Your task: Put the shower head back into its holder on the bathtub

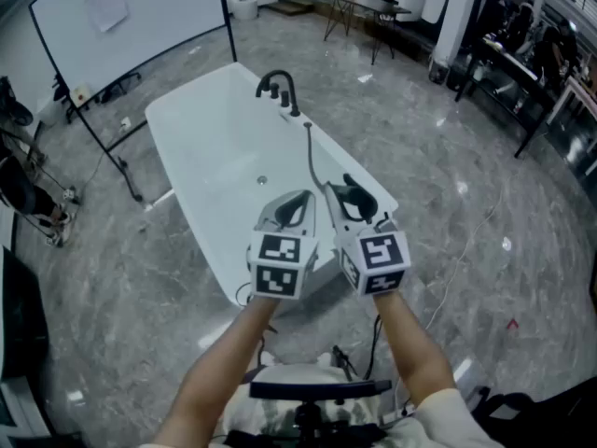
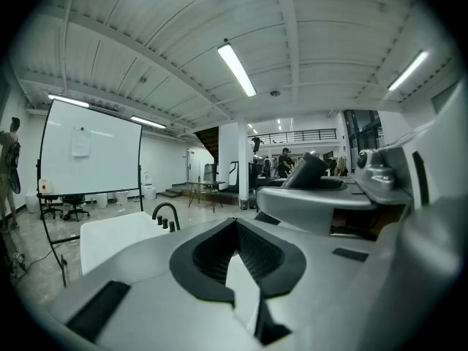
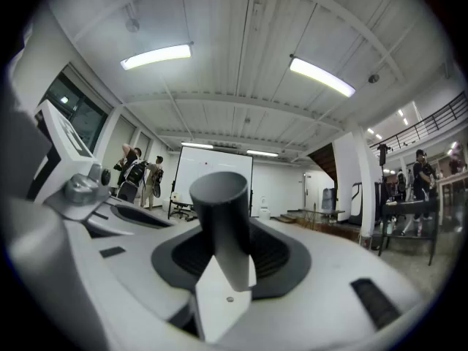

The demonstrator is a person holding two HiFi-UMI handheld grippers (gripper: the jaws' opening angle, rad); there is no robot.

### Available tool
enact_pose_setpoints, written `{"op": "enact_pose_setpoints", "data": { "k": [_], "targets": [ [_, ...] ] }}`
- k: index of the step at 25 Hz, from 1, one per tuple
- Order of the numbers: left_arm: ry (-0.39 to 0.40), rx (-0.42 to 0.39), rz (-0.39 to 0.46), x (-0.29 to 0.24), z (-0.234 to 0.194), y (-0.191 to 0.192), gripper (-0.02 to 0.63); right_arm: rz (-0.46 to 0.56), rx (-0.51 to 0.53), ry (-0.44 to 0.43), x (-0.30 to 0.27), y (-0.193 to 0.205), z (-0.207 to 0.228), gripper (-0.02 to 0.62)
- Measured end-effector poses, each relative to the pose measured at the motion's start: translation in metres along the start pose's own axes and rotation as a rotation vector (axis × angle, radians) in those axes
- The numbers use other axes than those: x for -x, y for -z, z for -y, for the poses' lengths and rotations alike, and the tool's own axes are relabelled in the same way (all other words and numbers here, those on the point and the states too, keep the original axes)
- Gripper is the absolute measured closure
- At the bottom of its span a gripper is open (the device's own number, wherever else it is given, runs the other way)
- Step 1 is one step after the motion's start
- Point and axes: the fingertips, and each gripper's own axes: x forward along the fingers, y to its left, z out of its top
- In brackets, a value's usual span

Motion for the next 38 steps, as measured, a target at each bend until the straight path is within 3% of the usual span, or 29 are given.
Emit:
{"op": "enact_pose_setpoints", "data": {
  "k": [19,38],
  "targets": [
    [-0.051,-0.005,-0.022,-0.019,0.025,-0.005,0.591,0.038,0.093,-0.075,0.005,-0.018,0.038,0.463],
    [-0.082,0.04,-0.041,-0.08,-0.036,-0.01,0.591,0.125,0.187,-0.121,-0.068,-0.086,0.068,0.465]
  ]
}}
